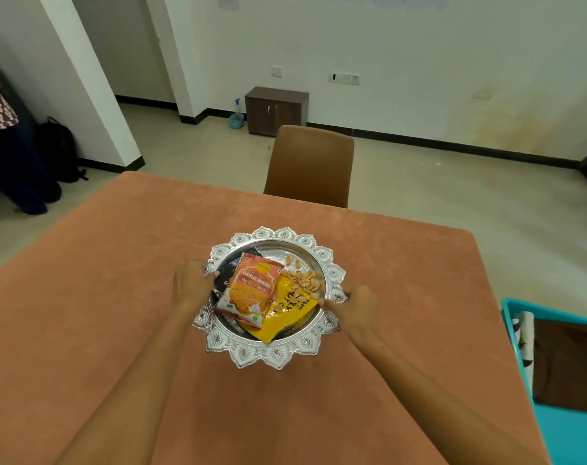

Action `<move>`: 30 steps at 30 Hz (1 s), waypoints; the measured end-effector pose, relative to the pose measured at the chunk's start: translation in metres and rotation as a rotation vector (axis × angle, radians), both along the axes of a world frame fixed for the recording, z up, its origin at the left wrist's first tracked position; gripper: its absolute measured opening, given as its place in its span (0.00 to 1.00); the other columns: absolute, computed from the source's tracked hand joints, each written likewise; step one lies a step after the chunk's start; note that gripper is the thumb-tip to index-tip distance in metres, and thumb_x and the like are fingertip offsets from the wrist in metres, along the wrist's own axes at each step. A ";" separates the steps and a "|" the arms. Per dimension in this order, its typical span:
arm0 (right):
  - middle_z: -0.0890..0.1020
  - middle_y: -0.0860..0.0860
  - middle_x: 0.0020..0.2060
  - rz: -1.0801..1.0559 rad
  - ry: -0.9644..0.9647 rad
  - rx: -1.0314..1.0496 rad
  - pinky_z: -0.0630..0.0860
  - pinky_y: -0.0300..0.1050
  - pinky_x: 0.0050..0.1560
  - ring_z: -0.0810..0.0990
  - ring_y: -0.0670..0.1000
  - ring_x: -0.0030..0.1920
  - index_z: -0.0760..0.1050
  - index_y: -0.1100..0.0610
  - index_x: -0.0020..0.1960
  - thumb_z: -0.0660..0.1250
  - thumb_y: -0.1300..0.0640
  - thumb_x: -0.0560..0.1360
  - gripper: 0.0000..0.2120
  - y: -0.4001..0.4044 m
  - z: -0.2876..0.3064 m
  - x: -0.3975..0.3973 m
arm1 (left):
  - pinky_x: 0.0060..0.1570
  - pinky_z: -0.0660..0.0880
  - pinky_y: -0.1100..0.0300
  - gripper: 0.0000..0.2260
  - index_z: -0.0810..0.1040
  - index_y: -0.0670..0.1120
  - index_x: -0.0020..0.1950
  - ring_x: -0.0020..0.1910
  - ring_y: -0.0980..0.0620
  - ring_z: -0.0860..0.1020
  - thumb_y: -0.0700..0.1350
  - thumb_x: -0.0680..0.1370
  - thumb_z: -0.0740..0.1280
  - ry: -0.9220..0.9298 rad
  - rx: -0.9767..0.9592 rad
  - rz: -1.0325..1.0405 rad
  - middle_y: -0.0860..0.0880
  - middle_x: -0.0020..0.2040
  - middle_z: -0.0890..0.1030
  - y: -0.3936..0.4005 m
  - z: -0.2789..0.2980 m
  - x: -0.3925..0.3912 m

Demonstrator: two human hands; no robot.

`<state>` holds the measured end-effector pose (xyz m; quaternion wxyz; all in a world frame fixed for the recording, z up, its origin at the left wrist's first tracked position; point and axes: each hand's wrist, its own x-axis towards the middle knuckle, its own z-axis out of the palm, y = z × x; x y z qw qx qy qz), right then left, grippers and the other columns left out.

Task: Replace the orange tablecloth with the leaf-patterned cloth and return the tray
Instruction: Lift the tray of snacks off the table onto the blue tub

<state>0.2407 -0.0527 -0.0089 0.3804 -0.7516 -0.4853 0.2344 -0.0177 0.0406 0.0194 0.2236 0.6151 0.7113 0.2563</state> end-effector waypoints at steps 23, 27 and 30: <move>0.67 0.52 0.22 -0.342 -0.109 -0.051 0.56 0.45 0.31 0.62 0.48 0.27 0.74 0.68 0.30 0.80 0.47 0.59 0.25 -0.239 0.017 0.281 | 0.46 0.72 0.43 0.18 0.74 0.25 0.49 0.51 0.30 0.75 0.43 0.78 0.66 -0.258 -0.016 -0.380 0.29 0.49 0.78 -0.154 0.027 0.286; 0.67 0.52 0.21 -0.396 -0.084 -0.041 0.56 0.45 0.30 0.61 0.48 0.26 0.74 0.66 0.29 0.80 0.46 0.58 0.25 -0.303 0.010 0.356 | 0.33 0.68 0.53 0.13 0.77 0.38 0.38 0.36 0.41 0.75 0.45 0.78 0.66 -0.279 -0.081 -0.443 0.41 0.33 0.77 -0.202 0.020 0.366; 0.75 0.59 0.24 -0.432 -0.067 -0.055 0.63 0.46 0.31 0.66 0.51 0.27 0.76 0.66 0.31 0.79 0.46 0.60 0.23 -0.347 0.007 0.408 | 0.29 0.59 0.56 0.17 0.68 0.42 0.31 0.31 0.49 0.65 0.46 0.77 0.66 -0.266 -0.093 -0.480 0.45 0.29 0.67 -0.233 0.010 0.426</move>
